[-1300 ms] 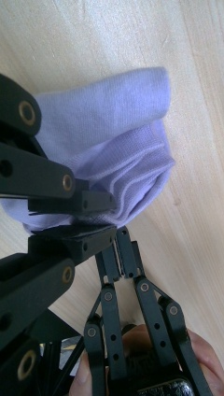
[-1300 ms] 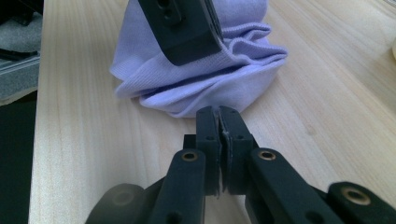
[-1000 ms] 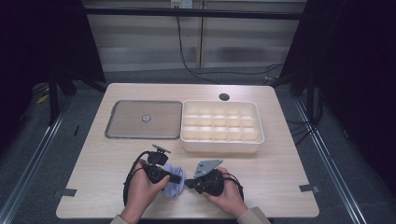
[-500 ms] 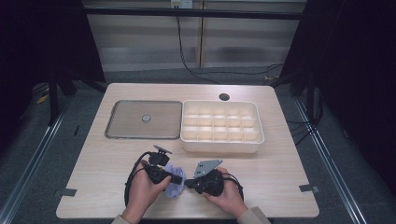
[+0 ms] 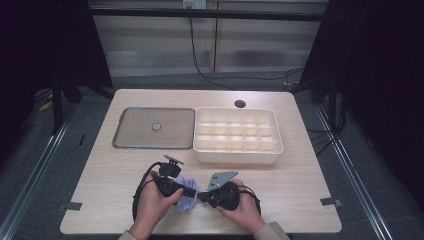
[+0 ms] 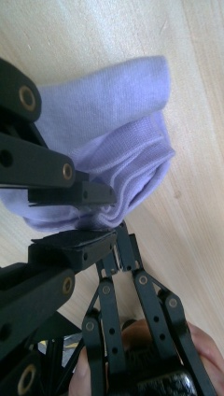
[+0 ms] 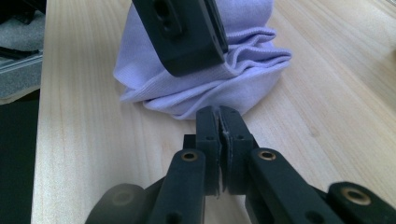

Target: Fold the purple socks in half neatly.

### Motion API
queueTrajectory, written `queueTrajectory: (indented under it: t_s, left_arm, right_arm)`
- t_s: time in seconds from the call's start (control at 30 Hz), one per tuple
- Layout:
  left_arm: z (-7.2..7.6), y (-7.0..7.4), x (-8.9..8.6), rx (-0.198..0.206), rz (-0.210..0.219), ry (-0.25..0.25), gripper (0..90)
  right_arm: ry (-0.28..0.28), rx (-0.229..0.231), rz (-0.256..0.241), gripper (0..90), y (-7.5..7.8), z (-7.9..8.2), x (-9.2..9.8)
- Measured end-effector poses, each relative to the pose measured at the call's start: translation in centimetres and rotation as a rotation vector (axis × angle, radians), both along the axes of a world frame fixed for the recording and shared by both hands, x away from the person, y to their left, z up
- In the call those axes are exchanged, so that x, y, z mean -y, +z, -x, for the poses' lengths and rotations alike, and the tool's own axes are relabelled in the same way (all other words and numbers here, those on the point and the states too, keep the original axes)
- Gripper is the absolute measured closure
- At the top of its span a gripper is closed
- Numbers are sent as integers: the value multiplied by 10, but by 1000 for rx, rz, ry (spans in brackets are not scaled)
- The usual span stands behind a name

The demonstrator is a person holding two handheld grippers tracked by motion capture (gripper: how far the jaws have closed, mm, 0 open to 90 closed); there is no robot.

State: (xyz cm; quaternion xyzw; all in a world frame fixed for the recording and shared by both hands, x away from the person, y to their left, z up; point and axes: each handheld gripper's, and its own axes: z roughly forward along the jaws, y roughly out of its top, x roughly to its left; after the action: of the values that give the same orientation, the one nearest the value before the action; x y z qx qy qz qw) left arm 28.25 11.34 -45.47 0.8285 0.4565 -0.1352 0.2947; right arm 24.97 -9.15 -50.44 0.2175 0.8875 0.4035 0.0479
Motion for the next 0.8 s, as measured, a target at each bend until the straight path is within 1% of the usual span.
queueTrajectory:
  t_s: [0.03,0.07,0.1,0.13,0.2,0.23,0.3,0.37,0.4,0.43,0.47,0.5,0.53,0.57,0.6,0.63,0.67,0.7,0.73,0.77,0.8]
  left_arm:
    - [0,1,0,6,5,12,752]
    - [1,2,1,3,17,32,751]
    - [0,4,-2,7,5,7,749]
    - [1,5,-1,8,10,28,748]
    - [-1,6,-4,16,7,8,747]
    - [0,7,-3,11,20,40,746]
    - [-1,8,-6,23,11,29,745]
    - [-2,9,-9,24,10,24,743]
    - [-2,10,-9,25,17,42,743]
    - [-3,11,-11,27,14,33,743]
    - [-2,12,-10,27,24,64,742]
    - [-3,12,-12,33,14,43,742]
    - [-4,13,-14,29,17,34,742]
    - [-4,13,-14,32,21,54,742]
    - [-4,13,-15,32,19,63,742]
    - [-5,14,-17,35,14,44,740]
    - [-4,14,-17,32,25,75,737]
    - [-5,14,-19,38,14,60,735]
    - [-5,15,-19,35,22,83,731]
    - [-5,15,-20,39,19,84,725]
    - [-6,15,-22,42,9,64,723]
  right_arm:
    - [0,0,0,872,0,0,0]
    - [0,0,0,872,0,0,0]
    - [2,3,0,872,0,0,0]
    - [2,3,1,872,0,0,0]
    - [2,3,1,872,0,0,0]
    - [6,9,3,872,0,0,0]
    - [0,0,0,873,0,0,0]
    - [4,6,3,872,0,0,0]
    - [5,6,3,872,0,0,0]
    - [6,9,2,873,0,0,0]
    - [6,10,3,873,0,0,0]
    - [6,10,3,872,0,0,0]
    - [6,10,3,873,0,0,0]
    - [7,10,4,873,0,0,0]
    - [7,9,3,873,0,0,0]
    - [7,9,3,873,0,0,0]
    - [7,10,3,873,0,0,0]
    - [5,8,3,873,0,0,0]
    - [4,6,4,873,0,0,0]
    - [3,6,4,873,0,0,0]
    - [3,7,4,873,0,0,0]
